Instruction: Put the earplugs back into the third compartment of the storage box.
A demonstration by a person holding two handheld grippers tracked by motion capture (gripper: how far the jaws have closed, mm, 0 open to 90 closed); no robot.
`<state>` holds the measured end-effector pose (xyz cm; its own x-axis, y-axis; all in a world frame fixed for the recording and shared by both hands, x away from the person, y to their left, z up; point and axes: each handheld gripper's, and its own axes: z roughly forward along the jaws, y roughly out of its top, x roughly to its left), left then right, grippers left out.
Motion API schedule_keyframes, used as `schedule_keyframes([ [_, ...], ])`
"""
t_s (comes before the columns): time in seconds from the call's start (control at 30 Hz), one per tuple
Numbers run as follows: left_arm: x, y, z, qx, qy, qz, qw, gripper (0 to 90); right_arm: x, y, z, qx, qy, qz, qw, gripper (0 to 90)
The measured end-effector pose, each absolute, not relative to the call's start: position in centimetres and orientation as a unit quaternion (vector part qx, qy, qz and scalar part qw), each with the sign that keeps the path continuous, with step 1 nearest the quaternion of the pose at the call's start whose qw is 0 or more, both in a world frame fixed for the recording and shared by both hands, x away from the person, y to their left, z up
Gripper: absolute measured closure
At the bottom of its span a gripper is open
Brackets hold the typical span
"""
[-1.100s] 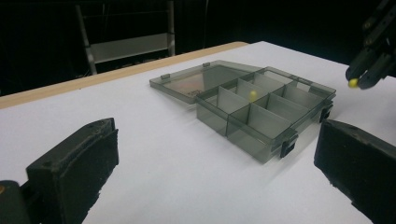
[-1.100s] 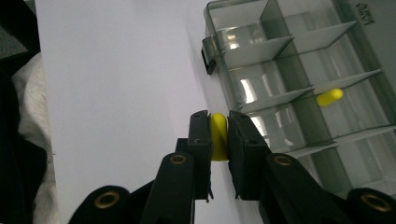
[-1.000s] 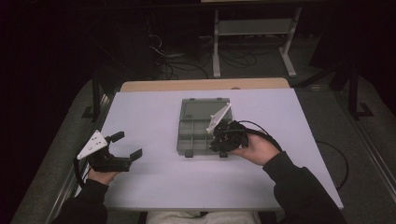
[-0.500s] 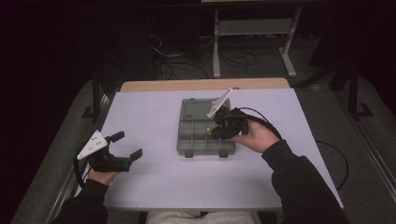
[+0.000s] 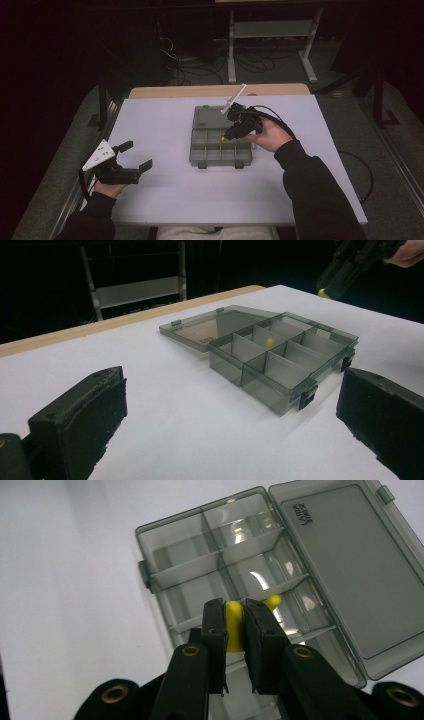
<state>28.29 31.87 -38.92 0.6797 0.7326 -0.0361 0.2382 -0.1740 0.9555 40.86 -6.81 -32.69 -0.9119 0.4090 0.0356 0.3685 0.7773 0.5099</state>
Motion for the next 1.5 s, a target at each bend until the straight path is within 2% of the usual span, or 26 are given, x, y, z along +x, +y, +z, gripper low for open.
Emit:
schedule_keyframes([
  [1.23,28.2,31.9,-38.9,0.730,0.332,0.221,0.555,0.0,46.2,-5.7,-39.0,0.266,0.942,0.204,0.024,77.0],
  [1.3,28.2,31.9,-38.9,0.730,0.331,0.221,0.556,0.0,46.2,-5.5,-39.2,0.265,0.942,0.204,0.023,75.0],
  [1.5,28.3,31.9,-38.9,0.732,0.330,0.219,0.554,0.0,45.7,-5.1,-38.9,0.260,0.941,0.215,0.029,58.7],
])
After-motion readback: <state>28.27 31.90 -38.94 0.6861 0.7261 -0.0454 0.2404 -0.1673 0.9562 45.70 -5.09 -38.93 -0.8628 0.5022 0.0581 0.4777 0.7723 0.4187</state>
